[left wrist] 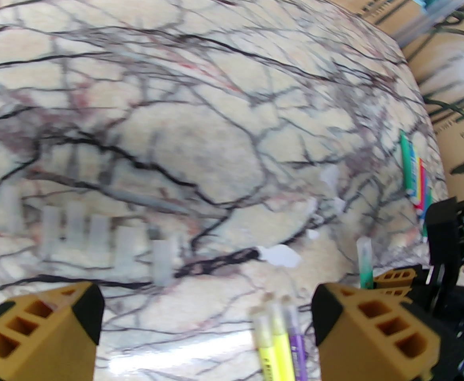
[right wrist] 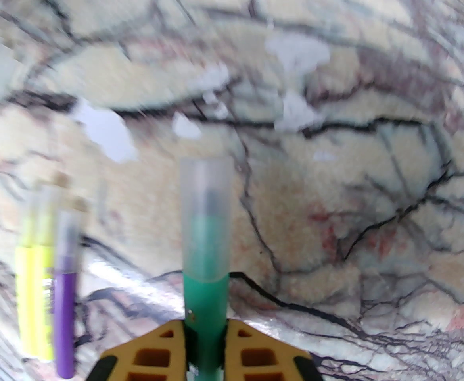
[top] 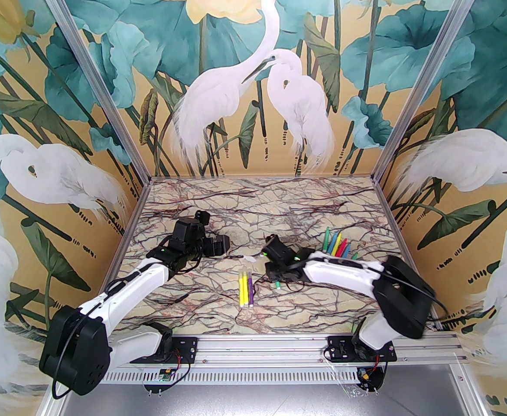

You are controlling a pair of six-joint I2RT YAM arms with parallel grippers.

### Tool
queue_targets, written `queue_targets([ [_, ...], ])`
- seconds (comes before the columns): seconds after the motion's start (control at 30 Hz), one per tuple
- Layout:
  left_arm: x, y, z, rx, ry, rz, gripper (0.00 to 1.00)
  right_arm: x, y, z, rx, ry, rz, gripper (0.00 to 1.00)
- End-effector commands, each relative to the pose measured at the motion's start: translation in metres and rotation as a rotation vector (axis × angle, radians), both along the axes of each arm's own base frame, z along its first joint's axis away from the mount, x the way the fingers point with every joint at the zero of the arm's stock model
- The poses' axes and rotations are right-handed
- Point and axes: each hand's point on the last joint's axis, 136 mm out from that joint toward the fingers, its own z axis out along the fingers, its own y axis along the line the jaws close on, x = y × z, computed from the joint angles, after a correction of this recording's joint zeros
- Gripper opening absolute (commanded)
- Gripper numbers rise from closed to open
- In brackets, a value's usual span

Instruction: Open the pen caps

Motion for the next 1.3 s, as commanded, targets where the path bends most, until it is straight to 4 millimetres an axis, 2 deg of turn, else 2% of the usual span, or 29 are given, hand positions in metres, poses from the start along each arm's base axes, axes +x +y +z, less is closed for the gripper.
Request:
queue_targets([
  [0.0,0.004,-0.026,0.024,-0.122,-0.037,-0.103,0.9,0.008,0.002,0.021,0.089,-0.096,0.021,0.14],
  [0.33,-0.009,-0.073,0.045,-0.315,-0.032,-0.286,0.87,-0.004,0.001,0.054,0.222,-0.205,0.1,0.14],
  [0.6,-0.025,-0.11,0.058,-0.409,-0.024,-0.426,0.85,-0.009,0.009,0.068,0.284,-0.228,0.149,0.15],
  [0.93,-0.025,-0.127,0.061,-0.445,0.004,-0.472,0.77,-0.015,0.021,0.09,0.33,-0.276,0.199,0.15],
  [1.1,-0.027,-0.138,0.063,-0.489,0.028,-0.504,0.69,-0.013,0.025,0.092,0.327,-0.281,0.21,0.15],
  [1.27,-0.03,-0.146,0.063,-0.51,0.039,-0.529,0.67,-0.012,0.029,0.098,0.326,-0.293,0.222,0.14],
])
